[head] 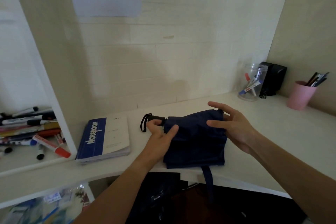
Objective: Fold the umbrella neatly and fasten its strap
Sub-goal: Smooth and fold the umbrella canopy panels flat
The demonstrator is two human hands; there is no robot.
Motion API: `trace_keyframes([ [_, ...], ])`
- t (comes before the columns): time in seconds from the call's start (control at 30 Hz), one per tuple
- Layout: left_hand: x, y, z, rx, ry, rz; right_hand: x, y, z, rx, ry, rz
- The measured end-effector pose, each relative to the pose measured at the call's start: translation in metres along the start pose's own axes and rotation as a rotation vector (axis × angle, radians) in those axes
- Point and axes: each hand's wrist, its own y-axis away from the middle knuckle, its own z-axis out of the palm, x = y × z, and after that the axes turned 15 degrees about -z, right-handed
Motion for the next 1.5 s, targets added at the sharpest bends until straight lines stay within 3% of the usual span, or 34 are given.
trace_keyframes([
  [0.17, 0.003, -0.004, -0.001, 0.03, -0.048, -0.106, 0.011, 0.022, -0.003, 0.06, 0.122, -0.06],
  [0.4, 0.002, -0.01, 0.001, 0.101, -0.091, -0.079, 0.021, 0.04, -0.01, 0.173, 0.081, -0.055],
  [0.5, 0.002, -0.008, -0.002, 0.053, -0.131, -0.039, 0.024, 0.044, -0.013, 0.212, 0.052, 0.002],
  [0.57, 0.007, -0.006, -0.005, 0.005, -0.029, -0.089, 0.025, 0.044, -0.017, 0.222, 0.014, 0.049],
  [0.63, 0.008, -0.008, -0.007, -0.004, 0.095, -0.132, 0.024, 0.042, -0.018, 0.219, -0.035, 0.09],
  [0.87, 0.014, -0.011, -0.003, 0.018, 0.054, -0.152, 0.02, 0.037, -0.014, 0.173, -0.014, 0.029],
  [1.17, 0.026, -0.008, -0.011, -0.183, 0.359, -0.241, 0.018, 0.034, -0.015, 0.118, -0.111, 0.14],
  [1.27, 0.025, -0.006, -0.014, -0.193, 0.278, -0.254, 0.017, 0.038, -0.019, 0.1, -0.16, 0.163],
  [1.5, 0.023, -0.004, -0.012, -0.234, 0.151, -0.212, 0.011, 0.042, -0.012, 0.027, -0.012, 0.094],
])
